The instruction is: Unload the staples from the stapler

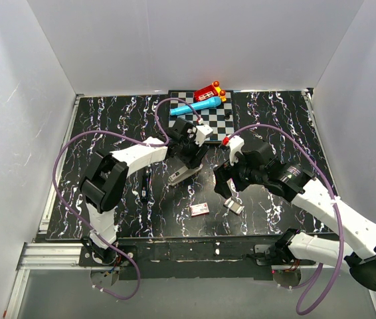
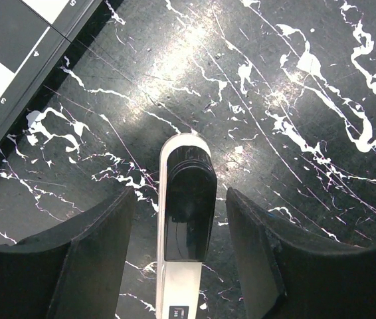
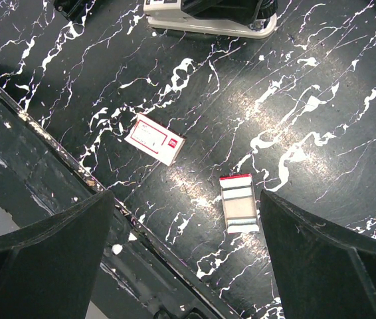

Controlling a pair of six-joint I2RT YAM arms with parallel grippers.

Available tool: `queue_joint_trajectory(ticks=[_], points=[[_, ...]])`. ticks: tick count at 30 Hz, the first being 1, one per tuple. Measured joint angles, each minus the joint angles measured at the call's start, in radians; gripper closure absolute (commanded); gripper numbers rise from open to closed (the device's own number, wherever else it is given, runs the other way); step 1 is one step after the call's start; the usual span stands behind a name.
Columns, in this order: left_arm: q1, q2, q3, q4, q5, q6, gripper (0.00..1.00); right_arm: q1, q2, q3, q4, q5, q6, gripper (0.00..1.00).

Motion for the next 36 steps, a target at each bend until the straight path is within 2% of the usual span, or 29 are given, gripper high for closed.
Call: queue_joint_trajectory(ticks=[10, 16, 22, 24, 29, 36], points=[[0.0, 0.011, 0.001, -0.006, 0.0, 0.006, 0.47, 0.0, 0.005, 0.0, 0.002, -0.001, -0.002, 0.02], [0.0, 0.017, 0.003, -0.006, 0.0, 0.006, 0.56, 0.0, 0.005, 0.0, 0.002, -0.003, -0.001, 0.02], [-0.001, 0.057, 0.013, -0.005, 0.004, 0.006, 0.6, 0.0, 0.006, 0.0, 0.005, -0.009, 0.001, 0.02], [-0.002, 0.063, 0.013, -0.006, 0.004, 0.006, 0.67, 0.0, 0.006, 0.0, 0.008, -0.009, 0.001, 0.02], [-0.002, 0.063, 0.016, -0.005, 0.004, 0.013, 1.0, 0.0, 0.006, 0.0, 0.009, -0.009, 0.001, 0.02], [-0.002, 0.062, 0.016, -0.004, 0.004, 0.01, 1.0, 0.0, 0.006, 0.0, 0.01, -0.008, 0.001, 0.02]])
